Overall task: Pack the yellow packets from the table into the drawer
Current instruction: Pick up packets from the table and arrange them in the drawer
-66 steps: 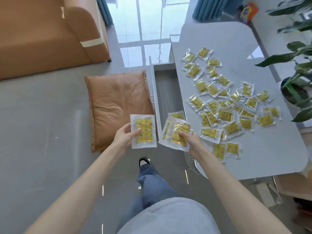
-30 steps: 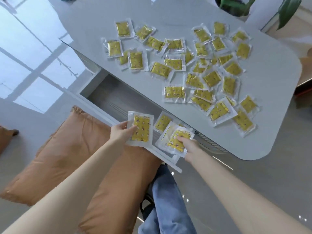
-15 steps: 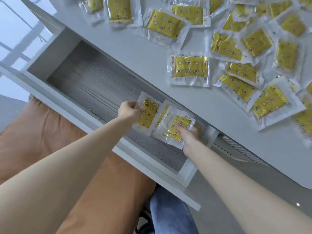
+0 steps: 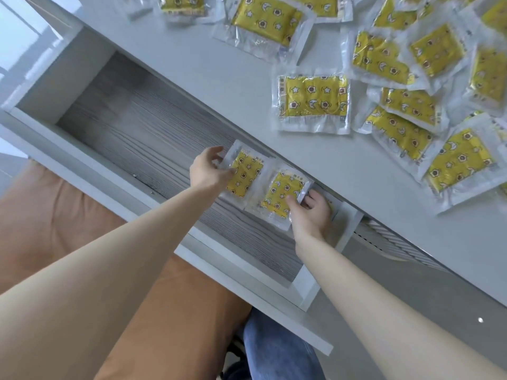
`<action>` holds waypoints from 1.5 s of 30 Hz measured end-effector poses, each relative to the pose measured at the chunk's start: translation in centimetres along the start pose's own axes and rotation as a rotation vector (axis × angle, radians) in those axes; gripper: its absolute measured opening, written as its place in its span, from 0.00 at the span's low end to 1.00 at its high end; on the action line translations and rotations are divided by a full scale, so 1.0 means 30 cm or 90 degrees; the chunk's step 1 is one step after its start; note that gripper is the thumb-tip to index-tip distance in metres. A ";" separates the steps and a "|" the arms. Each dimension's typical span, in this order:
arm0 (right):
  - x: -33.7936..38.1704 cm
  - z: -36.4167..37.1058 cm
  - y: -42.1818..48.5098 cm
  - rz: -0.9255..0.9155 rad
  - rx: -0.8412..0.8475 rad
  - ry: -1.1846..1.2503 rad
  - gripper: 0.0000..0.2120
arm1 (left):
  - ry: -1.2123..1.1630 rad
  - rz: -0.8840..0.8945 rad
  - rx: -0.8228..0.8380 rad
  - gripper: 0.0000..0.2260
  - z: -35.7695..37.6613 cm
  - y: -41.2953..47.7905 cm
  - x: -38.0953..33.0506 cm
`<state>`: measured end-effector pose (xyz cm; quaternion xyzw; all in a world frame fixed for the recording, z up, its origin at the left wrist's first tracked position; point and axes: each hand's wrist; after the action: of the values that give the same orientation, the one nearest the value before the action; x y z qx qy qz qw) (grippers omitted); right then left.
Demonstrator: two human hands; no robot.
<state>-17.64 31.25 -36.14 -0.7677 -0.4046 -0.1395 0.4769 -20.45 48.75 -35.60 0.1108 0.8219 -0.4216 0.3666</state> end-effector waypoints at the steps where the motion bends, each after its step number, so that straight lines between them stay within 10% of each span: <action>1: 0.001 -0.014 -0.013 -0.018 -0.009 0.007 0.19 | 0.025 0.015 0.001 0.27 -0.003 -0.008 0.008; 10: -0.040 -0.066 -0.067 -0.441 0.205 -0.541 0.36 | 0.385 0.181 0.167 0.30 -0.035 -0.067 0.086; 21: -0.060 -0.038 -0.023 -0.523 0.219 -0.784 0.37 | 0.561 0.231 0.271 0.33 -0.005 -0.052 0.130; 45: 0.380 -0.647 -0.710 -0.536 0.104 -0.491 0.16 | 0.392 0.354 0.147 0.20 -0.377 -0.813 -0.483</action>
<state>-23.15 25.07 -6.27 -0.4966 -0.8293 0.0043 0.2560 -27.95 44.23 -6.34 0.4890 0.7793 -0.3433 0.1891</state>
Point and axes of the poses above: each hand's wrist, its own y-axis towards the middle knuckle, its own z-axis out of the palm, x = y × z, and after that the axes turned 7 degrees about -y, right-handed
